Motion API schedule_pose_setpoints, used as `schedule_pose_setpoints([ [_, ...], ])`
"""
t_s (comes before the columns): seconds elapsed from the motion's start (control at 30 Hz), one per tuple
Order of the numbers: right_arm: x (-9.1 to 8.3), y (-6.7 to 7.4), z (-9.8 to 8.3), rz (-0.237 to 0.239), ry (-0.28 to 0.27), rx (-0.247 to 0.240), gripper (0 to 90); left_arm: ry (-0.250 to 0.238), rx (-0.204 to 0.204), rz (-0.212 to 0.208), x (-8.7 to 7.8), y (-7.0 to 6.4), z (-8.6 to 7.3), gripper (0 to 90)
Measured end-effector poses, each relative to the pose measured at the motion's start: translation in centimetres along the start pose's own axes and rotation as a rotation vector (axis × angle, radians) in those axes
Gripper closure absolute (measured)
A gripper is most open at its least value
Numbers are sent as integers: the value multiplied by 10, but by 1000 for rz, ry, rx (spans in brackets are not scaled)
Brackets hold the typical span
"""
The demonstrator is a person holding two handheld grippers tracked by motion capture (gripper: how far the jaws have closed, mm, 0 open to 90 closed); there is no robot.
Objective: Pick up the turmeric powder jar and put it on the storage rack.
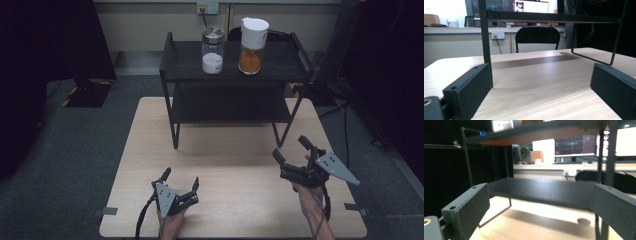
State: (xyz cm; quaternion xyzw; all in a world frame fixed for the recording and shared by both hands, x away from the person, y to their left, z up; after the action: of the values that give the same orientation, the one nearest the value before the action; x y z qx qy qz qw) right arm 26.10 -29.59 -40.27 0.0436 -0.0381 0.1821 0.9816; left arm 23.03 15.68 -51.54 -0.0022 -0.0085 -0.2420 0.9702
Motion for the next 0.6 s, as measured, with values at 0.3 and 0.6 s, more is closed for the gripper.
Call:
schedule_pose_setpoints([
  [0.3, -26, 9, -46, -95, 33, 26, 0, 1, 0, 5, 0, -1, 0, 27],
  [0.6, -44, 19, -81, -215, 52, -19, 0, 0, -1, 5, 0, -1, 0, 27],
])
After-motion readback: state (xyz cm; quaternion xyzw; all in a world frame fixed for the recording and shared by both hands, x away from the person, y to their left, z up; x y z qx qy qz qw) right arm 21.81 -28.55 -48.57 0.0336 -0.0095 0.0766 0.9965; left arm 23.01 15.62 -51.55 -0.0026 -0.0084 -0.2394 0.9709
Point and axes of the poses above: each handheld gripper's, and its own axes: x roughly forward along the jaws, z roughly out of its top, y roughly to its left, the point moved 6 cm from there along x, roughly forward along the jaws, and after that the axes turned 8 degrees about -z, right-handed, at the moved point
